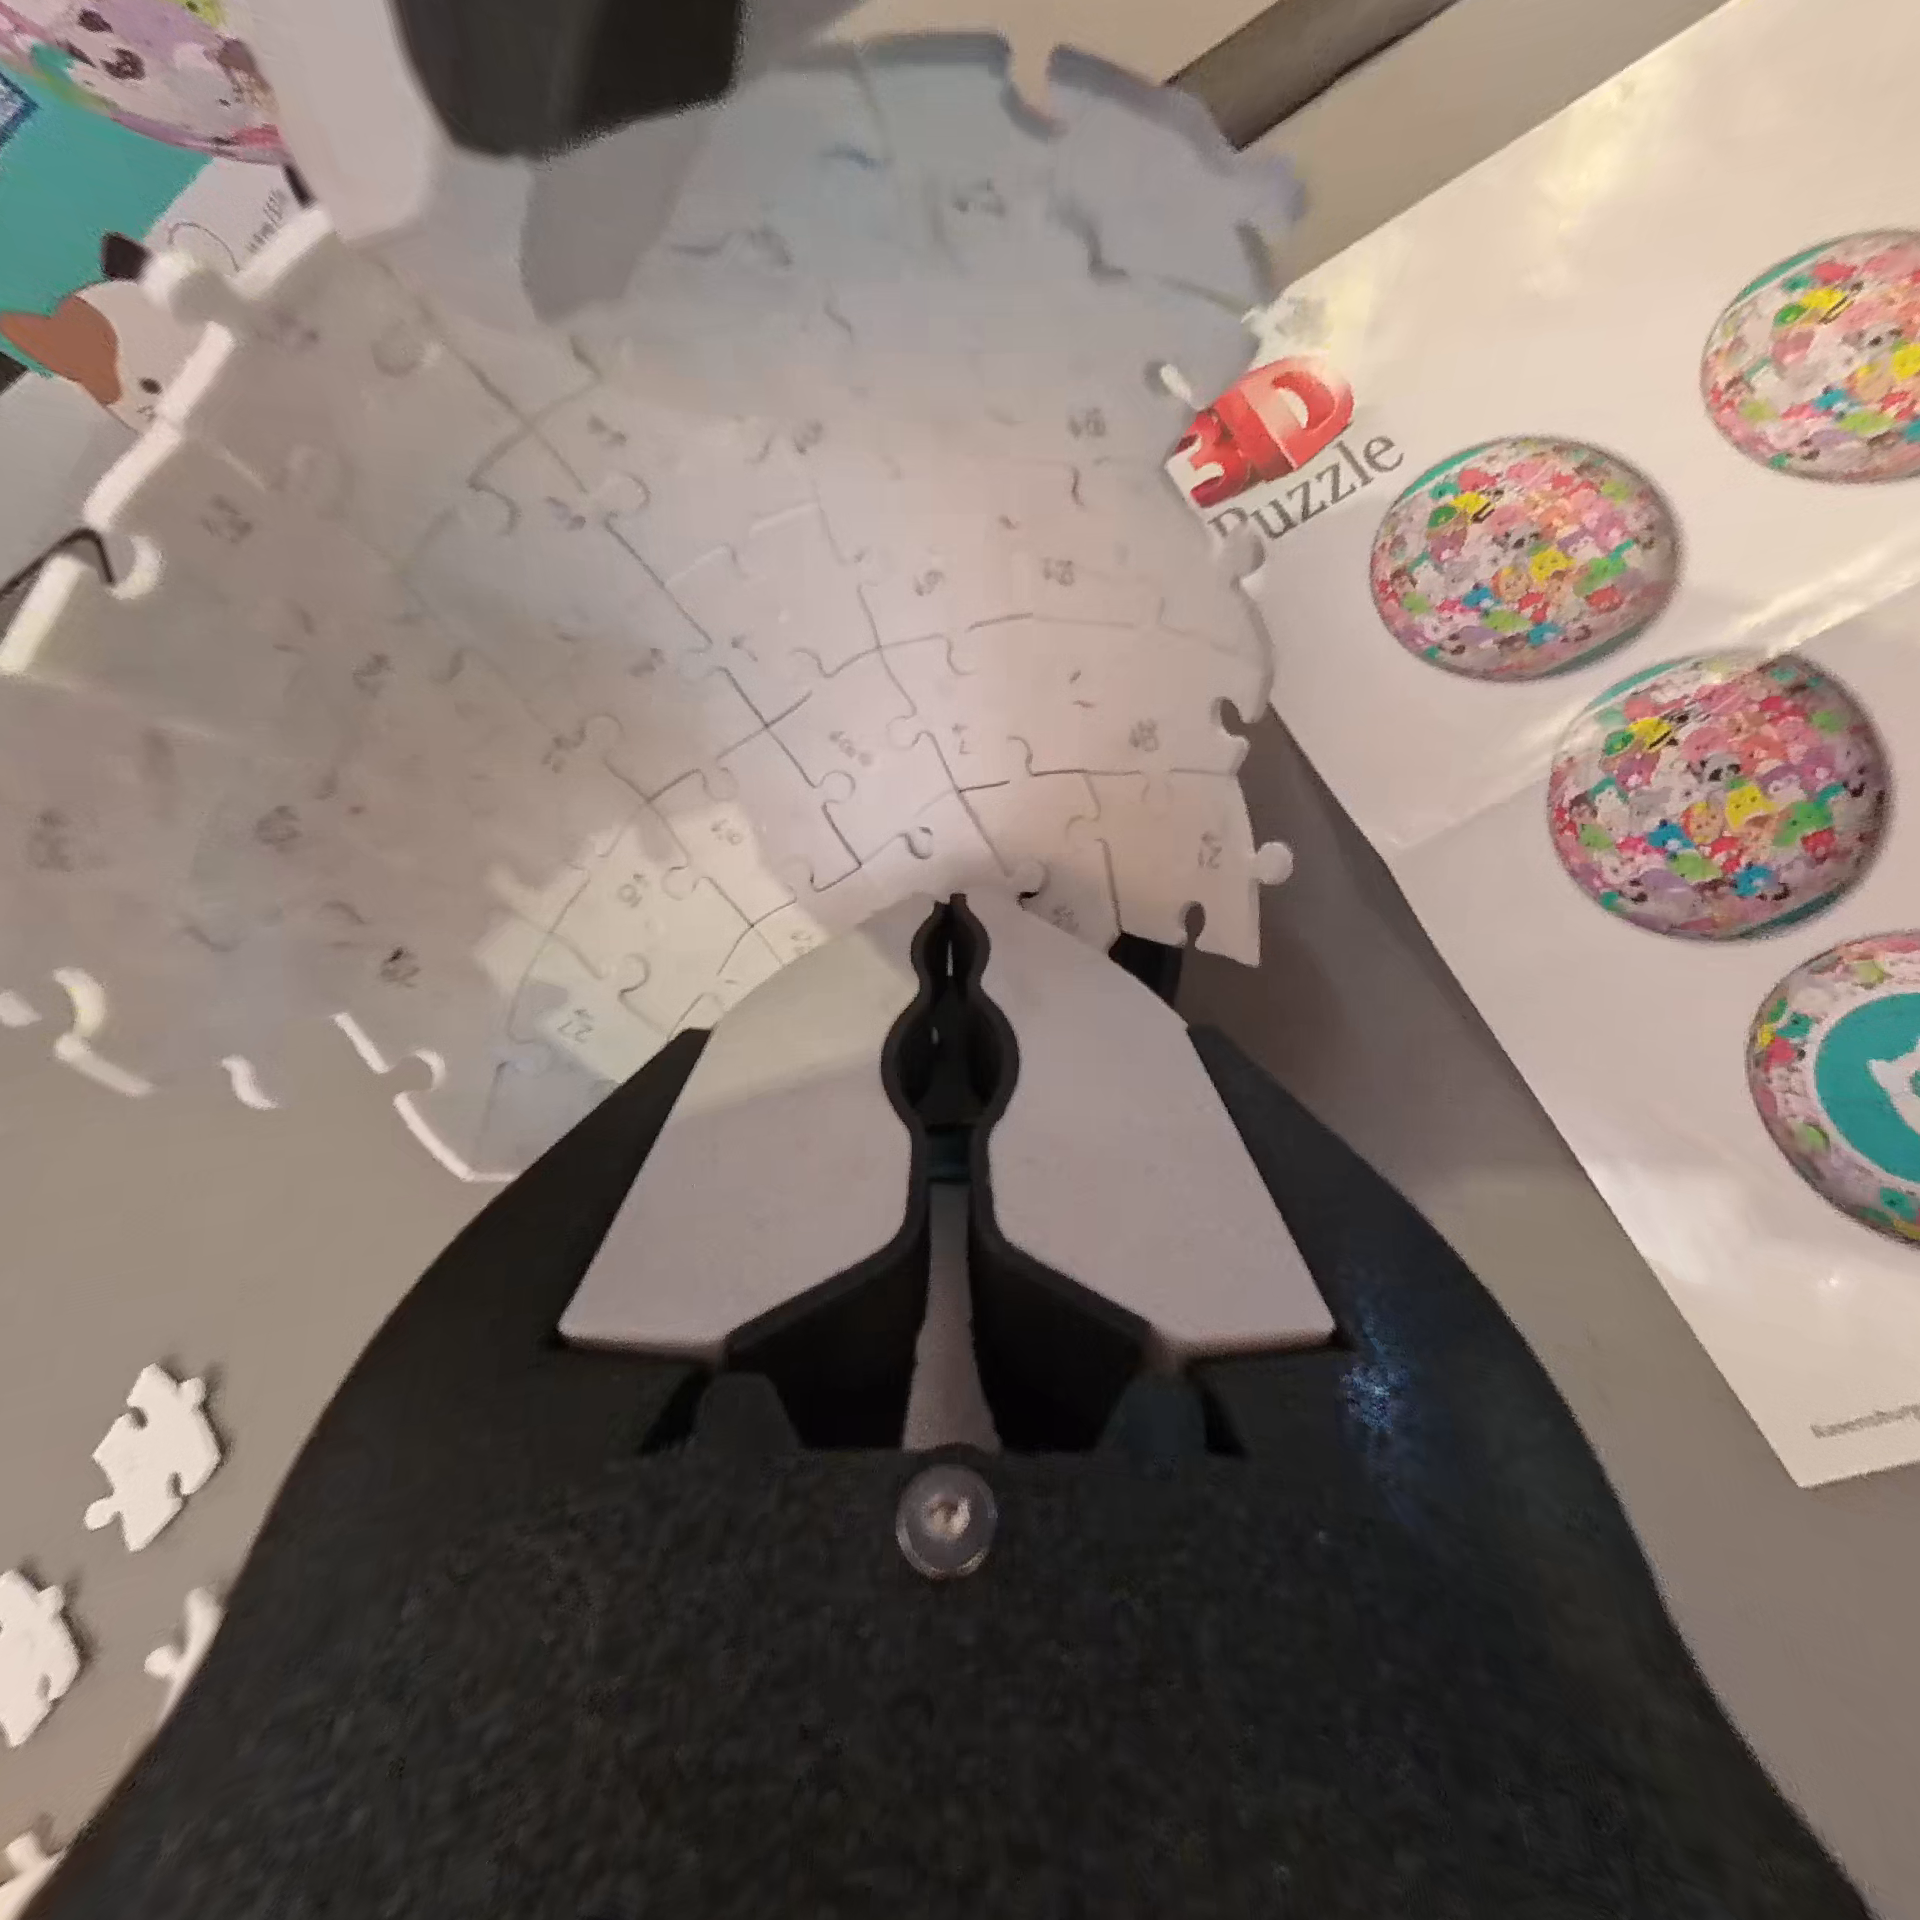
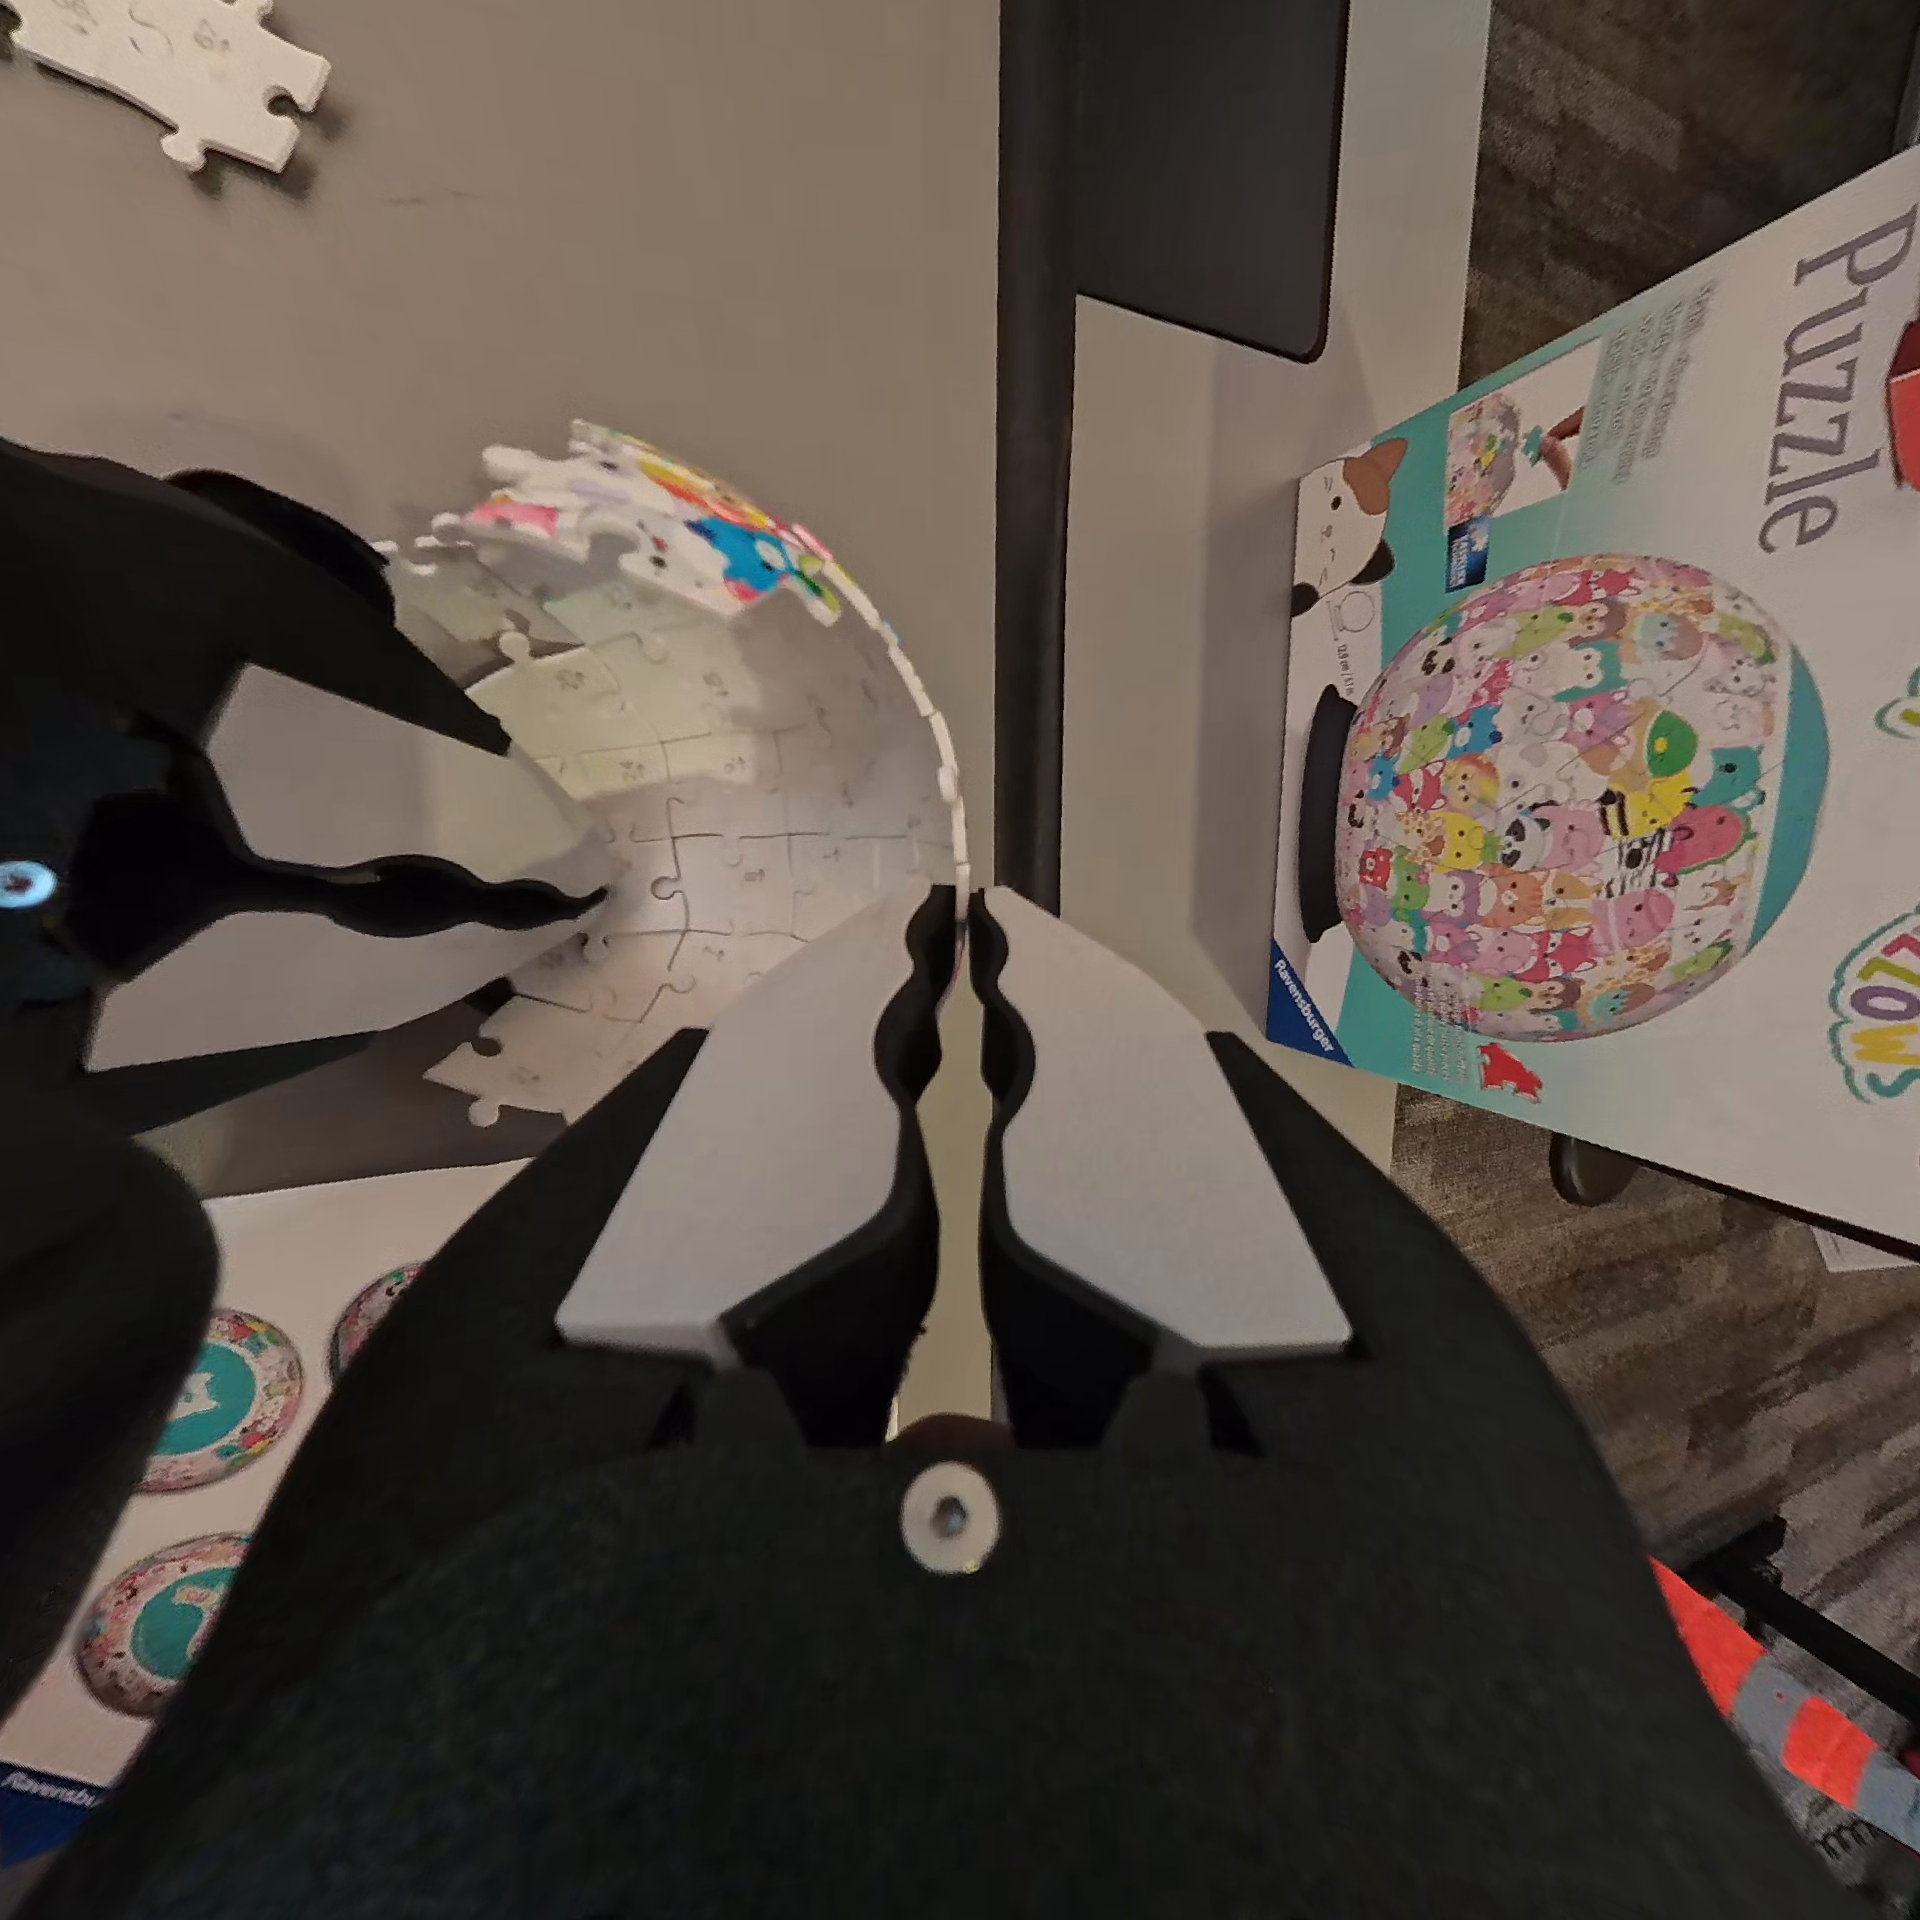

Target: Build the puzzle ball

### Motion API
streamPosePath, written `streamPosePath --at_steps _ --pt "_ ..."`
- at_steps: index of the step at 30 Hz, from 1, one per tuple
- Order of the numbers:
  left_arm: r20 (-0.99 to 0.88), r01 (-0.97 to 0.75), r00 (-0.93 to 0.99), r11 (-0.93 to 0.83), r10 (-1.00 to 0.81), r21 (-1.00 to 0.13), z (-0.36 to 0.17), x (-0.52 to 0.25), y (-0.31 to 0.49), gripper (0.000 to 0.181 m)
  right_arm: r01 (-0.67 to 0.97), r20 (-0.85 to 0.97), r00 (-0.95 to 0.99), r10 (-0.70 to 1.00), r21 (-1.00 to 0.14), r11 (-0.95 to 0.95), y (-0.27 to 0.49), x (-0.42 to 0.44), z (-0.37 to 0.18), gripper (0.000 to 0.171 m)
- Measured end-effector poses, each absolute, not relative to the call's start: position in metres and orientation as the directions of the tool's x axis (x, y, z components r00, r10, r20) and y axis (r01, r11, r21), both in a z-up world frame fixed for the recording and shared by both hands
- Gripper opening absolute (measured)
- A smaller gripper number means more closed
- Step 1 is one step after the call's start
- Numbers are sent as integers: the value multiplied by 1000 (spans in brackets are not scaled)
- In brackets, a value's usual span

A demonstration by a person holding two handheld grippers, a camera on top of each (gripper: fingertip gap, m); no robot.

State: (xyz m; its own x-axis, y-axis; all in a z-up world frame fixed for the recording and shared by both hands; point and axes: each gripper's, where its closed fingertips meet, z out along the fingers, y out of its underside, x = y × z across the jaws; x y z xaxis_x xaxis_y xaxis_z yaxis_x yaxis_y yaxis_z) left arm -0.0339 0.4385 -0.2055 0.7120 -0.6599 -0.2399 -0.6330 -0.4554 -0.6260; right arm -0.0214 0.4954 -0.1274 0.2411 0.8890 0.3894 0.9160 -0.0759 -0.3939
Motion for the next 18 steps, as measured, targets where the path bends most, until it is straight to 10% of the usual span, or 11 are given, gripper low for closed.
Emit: streamPosePath --at_steps 18 --pt "-237 -656 692 -457 -682 -601 -206 -34 438 0 925 412 221 884 -377 -56 496 -20 -129 3"
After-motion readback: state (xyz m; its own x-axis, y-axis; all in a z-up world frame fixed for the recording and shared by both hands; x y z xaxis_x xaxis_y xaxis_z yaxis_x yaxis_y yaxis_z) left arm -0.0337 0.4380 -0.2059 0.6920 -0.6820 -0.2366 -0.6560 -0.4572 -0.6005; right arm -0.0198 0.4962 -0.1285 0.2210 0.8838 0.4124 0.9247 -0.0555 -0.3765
